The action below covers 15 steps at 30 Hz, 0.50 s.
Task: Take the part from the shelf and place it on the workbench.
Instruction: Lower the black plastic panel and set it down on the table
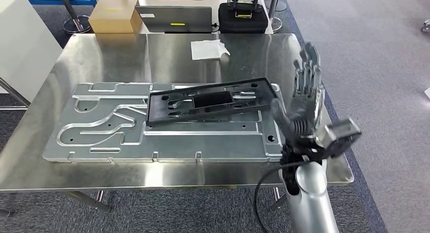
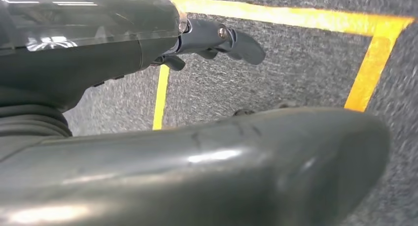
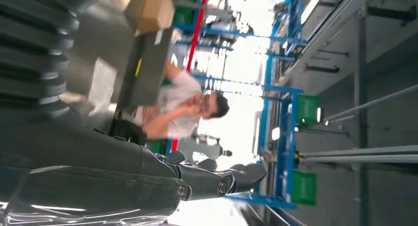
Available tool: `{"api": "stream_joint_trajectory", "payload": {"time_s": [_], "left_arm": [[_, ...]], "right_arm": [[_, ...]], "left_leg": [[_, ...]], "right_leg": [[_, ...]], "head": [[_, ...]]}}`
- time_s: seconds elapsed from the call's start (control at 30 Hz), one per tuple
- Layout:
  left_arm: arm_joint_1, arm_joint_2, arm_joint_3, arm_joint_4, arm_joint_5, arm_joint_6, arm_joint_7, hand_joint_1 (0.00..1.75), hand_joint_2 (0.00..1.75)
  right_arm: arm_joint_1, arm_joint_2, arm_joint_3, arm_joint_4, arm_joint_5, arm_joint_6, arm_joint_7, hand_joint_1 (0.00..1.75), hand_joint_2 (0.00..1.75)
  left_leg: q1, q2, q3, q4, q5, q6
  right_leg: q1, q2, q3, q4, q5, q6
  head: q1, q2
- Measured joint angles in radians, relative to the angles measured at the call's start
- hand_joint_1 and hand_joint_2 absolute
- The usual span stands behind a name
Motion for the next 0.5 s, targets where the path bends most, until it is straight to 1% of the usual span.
{"api": "stream_joint_trajectory", "payload": {"time_s": [0.03,0.07,0.1,0.13,0.17,0.2,0.23,0.27,0.3,0.33,0.4,0.43,0.47,0.5], "left_arm": [[0.001,-0.001,0.003,0.000,0.002,0.000,-0.001,0.00,0.00],[0.002,-0.001,0.006,0.000,0.004,0.000,-0.001,0.00,0.00],[0.003,-0.001,0.009,0.000,0.006,0.000,-0.002,0.00,0.00],[0.002,-0.003,0.012,0.000,0.007,0.002,-0.004,0.00,0.00],[0.001,-0.005,0.015,0.000,0.011,0.004,-0.007,0.00,0.00],[0.001,-0.007,0.019,0.000,0.015,0.007,-0.010,0.00,0.00],[0.001,-0.010,0.022,0.000,0.019,0.010,-0.014,0.00,0.00],[0.002,-0.012,0.025,0.000,0.023,0.013,-0.017,0.00,0.00],[0.002,-0.014,0.029,0.000,0.025,0.014,-0.019,0.00,0.00],[0.002,-0.016,0.031,0.000,0.026,0.015,-0.021,0.00,0.00],[0.001,-0.019,0.036,0.000,0.027,0.016,-0.023,0.00,0.00],[0.001,-0.019,0.039,0.000,0.029,0.016,-0.024,0.00,0.00],[0.001,-0.020,0.040,0.000,0.030,0.016,-0.024,0.00,0.00],[0.001,-0.020,0.042,0.000,0.033,0.016,-0.024,0.00,0.00]], "right_arm": [[0.029,-0.006,-0.007,-0.020,0.010,-0.006,-0.012,0.00,1.31],[0.047,-0.013,-0.014,-0.031,0.014,-0.009,-0.020,0.00,0.87],[0.064,-0.019,-0.024,-0.040,0.017,-0.012,-0.025,0.00,0.44],[0.089,-0.027,-0.035,-0.051,0.018,-0.015,-0.030,0.00,0.00],[0.127,-0.035,-0.052,-0.068,0.018,-0.019,-0.034,0.00,0.00],[0.172,-0.041,-0.070,-0.086,0.018,-0.023,-0.036,0.00,0.00],[0.212,-0.047,-0.090,-0.102,0.018,-0.028,-0.037,0.00,0.00],[0.243,-0.050,-0.111,-0.115,0.017,-0.032,-0.038,0.00,0.00],[0.260,-0.052,-0.128,-0.124,0.016,-0.034,-0.038,0.00,0.00],[0.272,-0.054,-0.142,-0.131,0.015,-0.036,-0.039,0.00,0.00],[0.297,-0.058,-0.158,-0.145,0.014,-0.036,-0.039,0.00,0.00],[0.308,-0.059,-0.165,-0.151,0.014,-0.036,-0.037,0.00,0.00],[0.318,-0.060,-0.171,-0.155,0.014,-0.035,-0.037,0.00,0.00],[0.328,-0.060,-0.178,-0.158,0.013,-0.036,-0.036,0.00,0.00]], "left_leg": [[0.000,0.002,-0.002,0.000,0.001,0.001],[-0.001,0.005,-0.005,0.001,0.002,0.000],[0.000,0.008,-0.008,0.002,0.003,-0.001],[0.001,0.011,-0.011,0.004,0.004,-0.002],[0.004,0.010,-0.014,0.007,0.005,-0.005],[0.007,0.007,-0.017,0.012,0.005,-0.009],[0.009,0.003,-0.021,0.018,0.005,-0.016],[0.009,0.000,-0.023,0.023,0.005,-0.024],[0.007,-0.001,-0.026,0.028,0.006,-0.032],[0.006,-0.001,-0.027,0.029,0.009,-0.041],[0.008,0.001,-0.029,0.030,0.014,-0.057],[0.009,0.002,-0.035,0.040,-0.001,-0.062],[0.011,0.003,-0.046,0.070,-0.036,-0.063],[0.011,0.004,-0.061,0.119,-0.086,-0.063]], "right_leg": [[-0.001,0.000,-0.033,0.069,-0.038,0.003],[-0.003,0.000,-0.063,0.131,-0.064,0.006],[-0.006,-0.001,-0.079,0.165,-0.071,0.010],[-0.009,-0.002,-0.076,0.163,-0.057,0.014],[-0.013,-0.003,-0.048,0.118,-0.026,0.018],[-0.018,-0.005,-0.004,0.045,0.008,0.023],[-0.020,-0.005,0.035,-0.020,0.033,0.024],[-0.020,-0.003,0.062,-0.067,0.053,0.021],[-0.019,-0.001,0.071,-0.090,0.058,0.014],[-0.015,0.002,0.066,-0.089,0.059,0.005],[-0.014,0.003,0.055,-0.091,0.066,-0.015],[-0.014,0.001,0.048,-0.091,0.073,-0.025],[-0.014,-0.001,0.040,-0.092,0.081,-0.035],[-0.012,-0.002,0.030,-0.093,0.089,-0.043]], "head": [[0.000,0.000],[0.000,0.000],[0.000,0.000],[0.000,0.000],[0.000,0.000],[0.000,0.000],[0.000,0.000],[0.000,0.000],[0.000,0.000],[0.000,0.000],[0.000,0.000],[0.000,0.000],[0.000,0.000],[0.000,0.000]]}}
